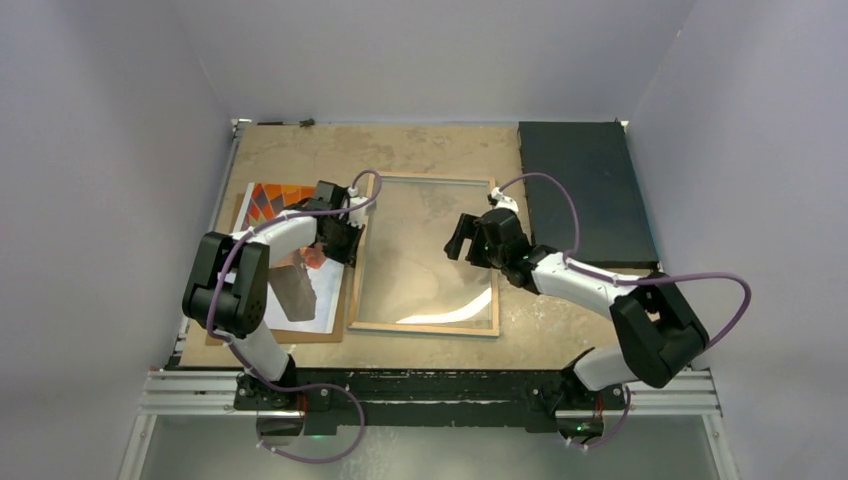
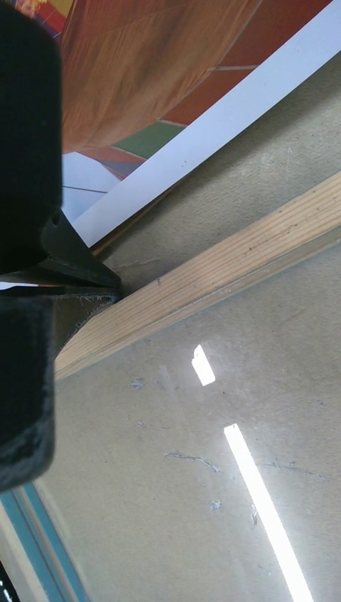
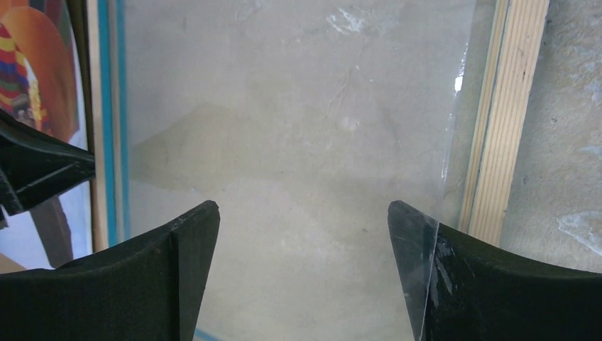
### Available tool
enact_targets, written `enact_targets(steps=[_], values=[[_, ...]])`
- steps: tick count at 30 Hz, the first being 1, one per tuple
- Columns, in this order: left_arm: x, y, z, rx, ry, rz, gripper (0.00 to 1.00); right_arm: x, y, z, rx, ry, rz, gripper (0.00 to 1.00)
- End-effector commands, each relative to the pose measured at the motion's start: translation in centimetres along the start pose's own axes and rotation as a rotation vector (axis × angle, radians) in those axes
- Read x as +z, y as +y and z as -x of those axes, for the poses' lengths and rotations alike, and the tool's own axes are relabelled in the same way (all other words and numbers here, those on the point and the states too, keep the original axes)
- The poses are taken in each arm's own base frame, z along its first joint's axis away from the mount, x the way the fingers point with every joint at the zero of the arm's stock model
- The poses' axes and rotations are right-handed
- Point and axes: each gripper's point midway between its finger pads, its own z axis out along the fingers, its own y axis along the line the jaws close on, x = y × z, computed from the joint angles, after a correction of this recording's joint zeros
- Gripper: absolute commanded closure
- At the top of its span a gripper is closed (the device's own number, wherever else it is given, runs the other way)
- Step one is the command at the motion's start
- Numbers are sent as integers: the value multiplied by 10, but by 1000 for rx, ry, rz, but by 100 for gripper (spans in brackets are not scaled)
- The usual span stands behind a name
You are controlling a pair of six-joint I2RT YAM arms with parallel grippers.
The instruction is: Put the photo into the frame
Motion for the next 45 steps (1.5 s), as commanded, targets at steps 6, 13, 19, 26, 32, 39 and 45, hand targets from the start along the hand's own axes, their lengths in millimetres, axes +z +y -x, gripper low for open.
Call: enact_targets(steps=[6, 13, 19, 26, 32, 39, 45], values=[[-8, -9, 11, 3, -40, -21, 100, 4, 2, 10, -75, -18, -92, 2], [-6, -9, 9, 1, -39, -22, 100, 6, -2, 9, -100, -8, -131, 1], [-7, -8, 10, 5, -44, -19, 100, 9, -13, 4, -123, 12, -184, 1], [-7, -8, 10, 7, -42, -20, 100, 12, -19, 3, -144, 19, -222, 1], [-6, -9, 11, 5, -42, -25, 100, 11, -18, 2, -162, 22, -217, 1], [-5, -8, 10, 5, -37, -24, 100, 12, -23, 1, -178, 39, -255, 1], [-5, -8, 10, 5, -38, -23, 100, 12, -26, -1, -191, 47, -267, 1]])
